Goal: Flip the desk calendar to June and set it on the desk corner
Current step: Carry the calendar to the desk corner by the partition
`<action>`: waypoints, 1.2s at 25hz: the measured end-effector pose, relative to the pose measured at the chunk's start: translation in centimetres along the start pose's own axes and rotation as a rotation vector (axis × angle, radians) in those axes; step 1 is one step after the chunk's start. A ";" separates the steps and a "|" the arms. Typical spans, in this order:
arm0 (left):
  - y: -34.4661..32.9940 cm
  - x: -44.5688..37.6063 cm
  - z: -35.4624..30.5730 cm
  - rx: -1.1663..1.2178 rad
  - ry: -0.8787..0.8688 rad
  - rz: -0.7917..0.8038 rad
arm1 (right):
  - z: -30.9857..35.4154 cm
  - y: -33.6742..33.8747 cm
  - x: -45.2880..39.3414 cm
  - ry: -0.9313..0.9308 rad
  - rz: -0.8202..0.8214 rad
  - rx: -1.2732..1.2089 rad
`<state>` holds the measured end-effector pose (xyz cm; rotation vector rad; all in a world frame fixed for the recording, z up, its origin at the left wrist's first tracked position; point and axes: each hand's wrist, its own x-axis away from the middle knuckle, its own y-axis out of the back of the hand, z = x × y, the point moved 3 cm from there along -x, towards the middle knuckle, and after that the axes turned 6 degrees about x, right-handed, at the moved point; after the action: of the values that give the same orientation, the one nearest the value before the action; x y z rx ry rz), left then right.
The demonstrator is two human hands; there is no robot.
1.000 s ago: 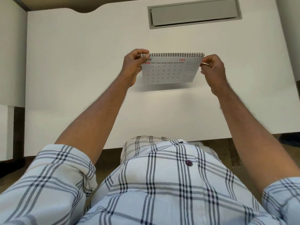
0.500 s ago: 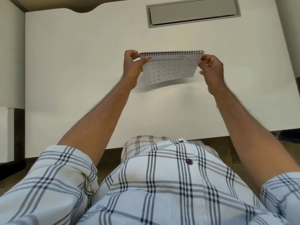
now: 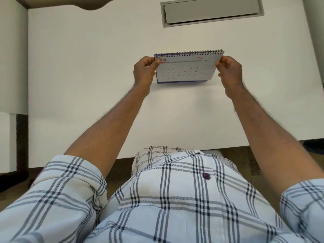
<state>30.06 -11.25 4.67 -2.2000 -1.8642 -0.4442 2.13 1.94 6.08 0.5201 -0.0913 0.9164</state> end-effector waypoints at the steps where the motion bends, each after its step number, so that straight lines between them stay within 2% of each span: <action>1: 0.1 0.0 0.1 -0.016 0.006 0.006 | -0.1 -0.1 -0.1 0.002 0.008 0.011; 14: -1.8 1.3 0.1 -0.118 -0.042 -0.139 | -4.7 0.0 -1.2 0.010 0.262 0.149; 20: -3.1 1.9 0.1 -0.180 -0.133 -0.099 | -5.9 0.2 -3.4 0.092 0.240 0.237; 24: -3.1 2.0 0.0 -0.130 -0.146 -0.106 | -6.1 0.2 -3.8 0.085 0.224 0.252; 30: -2.6 2.0 0.9 -0.050 -0.104 -0.082 | -5.1 0.1 -3.3 0.017 0.250 0.107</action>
<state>27.83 -8.64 4.52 -2.2250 -2.0235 -0.4032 -0.69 1.90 0.69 0.6094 -0.0937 1.1748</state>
